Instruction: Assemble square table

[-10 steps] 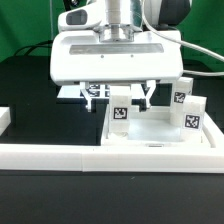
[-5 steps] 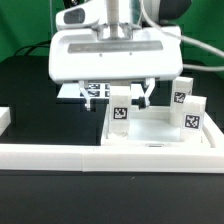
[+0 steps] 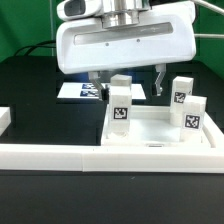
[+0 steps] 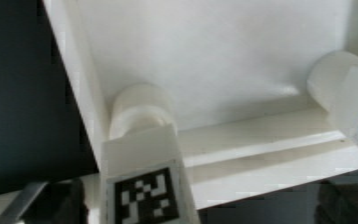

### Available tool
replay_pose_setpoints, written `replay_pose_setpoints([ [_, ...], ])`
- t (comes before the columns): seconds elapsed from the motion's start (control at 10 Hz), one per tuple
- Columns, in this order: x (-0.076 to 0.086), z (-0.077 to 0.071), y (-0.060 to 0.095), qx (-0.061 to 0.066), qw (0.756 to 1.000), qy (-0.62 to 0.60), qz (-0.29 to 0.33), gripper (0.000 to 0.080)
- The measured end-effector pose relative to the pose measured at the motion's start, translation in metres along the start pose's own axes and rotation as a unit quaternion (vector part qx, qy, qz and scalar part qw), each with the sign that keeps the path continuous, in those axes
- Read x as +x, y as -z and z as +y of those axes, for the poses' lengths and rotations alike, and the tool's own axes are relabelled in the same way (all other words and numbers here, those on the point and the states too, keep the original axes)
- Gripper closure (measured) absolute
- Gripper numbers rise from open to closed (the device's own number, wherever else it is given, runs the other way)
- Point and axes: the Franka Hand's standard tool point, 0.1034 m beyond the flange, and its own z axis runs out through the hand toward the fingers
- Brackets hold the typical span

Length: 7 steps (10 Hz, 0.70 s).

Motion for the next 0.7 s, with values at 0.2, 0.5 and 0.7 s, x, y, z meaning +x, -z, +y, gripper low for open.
replay_pose_setpoints([
  [0.2, 0.001, 0.001, 0.000, 0.000, 1.000, -0.001, 0.000, 0.0150],
  [0.5, 0.038, 0.014, 0.019, -0.025, 0.995, -0.031, -0.091, 0.0150],
  [0.7, 0.044, 0.019, 0.017, -0.025, 0.994, -0.033, -0.099, 0.0150],
])
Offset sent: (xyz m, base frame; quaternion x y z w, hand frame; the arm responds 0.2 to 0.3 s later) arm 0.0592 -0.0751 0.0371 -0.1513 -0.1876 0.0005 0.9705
